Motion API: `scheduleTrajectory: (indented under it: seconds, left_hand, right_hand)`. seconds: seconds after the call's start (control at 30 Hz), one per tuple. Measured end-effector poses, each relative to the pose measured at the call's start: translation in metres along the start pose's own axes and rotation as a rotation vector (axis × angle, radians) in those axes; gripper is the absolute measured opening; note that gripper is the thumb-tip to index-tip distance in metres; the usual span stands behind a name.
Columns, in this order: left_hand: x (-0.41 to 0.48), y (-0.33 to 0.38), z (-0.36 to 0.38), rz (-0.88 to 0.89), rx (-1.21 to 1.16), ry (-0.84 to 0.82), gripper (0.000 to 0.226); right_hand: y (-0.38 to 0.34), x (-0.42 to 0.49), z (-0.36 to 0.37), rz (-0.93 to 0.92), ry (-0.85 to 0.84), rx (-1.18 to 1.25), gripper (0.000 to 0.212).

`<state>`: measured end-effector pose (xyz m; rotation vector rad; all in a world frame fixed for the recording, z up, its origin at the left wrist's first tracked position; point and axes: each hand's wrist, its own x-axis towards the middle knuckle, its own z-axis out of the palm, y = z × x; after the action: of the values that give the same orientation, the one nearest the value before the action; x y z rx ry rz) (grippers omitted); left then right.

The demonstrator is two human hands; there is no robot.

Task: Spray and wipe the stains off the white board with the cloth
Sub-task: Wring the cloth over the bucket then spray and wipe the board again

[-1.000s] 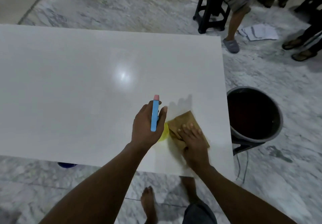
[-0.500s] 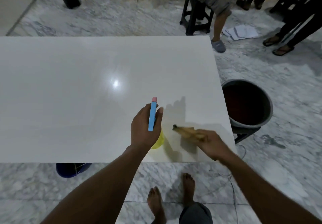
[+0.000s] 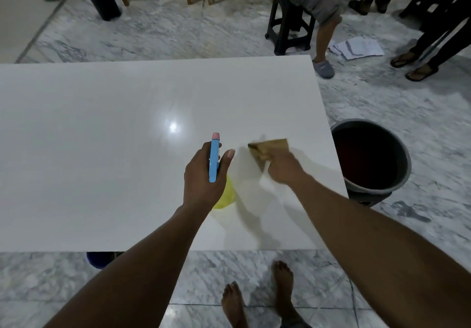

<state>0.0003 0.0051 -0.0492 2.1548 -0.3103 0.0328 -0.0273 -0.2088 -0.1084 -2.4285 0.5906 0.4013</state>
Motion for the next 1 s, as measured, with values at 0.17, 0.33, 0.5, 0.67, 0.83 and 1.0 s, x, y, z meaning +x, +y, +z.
scheduleTrajectory:
  seconds: [0.17, 0.33, 0.5, 0.67, 0.83, 1.0]
  left_hand:
    - [-0.002, -0.002, 0.0, 0.044, 0.015, -0.043, 0.053]
    - [-0.007, -0.011, -0.009, 0.035, 0.026, -0.075, 0.051]
    - [-0.008, -0.016, -0.013, -0.033, 0.034, -0.109, 0.039]
    - [-0.012, -0.015, -0.01, -0.081, -0.012, -0.107, 0.035]
    - [-0.012, -0.016, -0.007, -0.078, 0.011, -0.101, 0.035]
    - [-0.012, -0.017, -0.006, -0.089, 0.0, -0.112, 0.034]
  right_hand:
    - [-0.006, -0.039, 0.076, 0.062, 0.087, -0.29, 0.062]
    - [-0.013, -0.086, 0.108, 0.045, 0.062, -0.314, 0.076]
    - [-0.017, -0.077, 0.085, -0.016, 0.107, -0.264, 0.083]
    - [0.004, -0.081, 0.109, -0.053, 0.076, -0.326, 0.08]
    - [0.004, -0.075, 0.119, -0.004, 0.111, -0.397, 0.085]
    - [0.003, -0.077, 0.119, 0.003, 0.105, -0.386, 0.078]
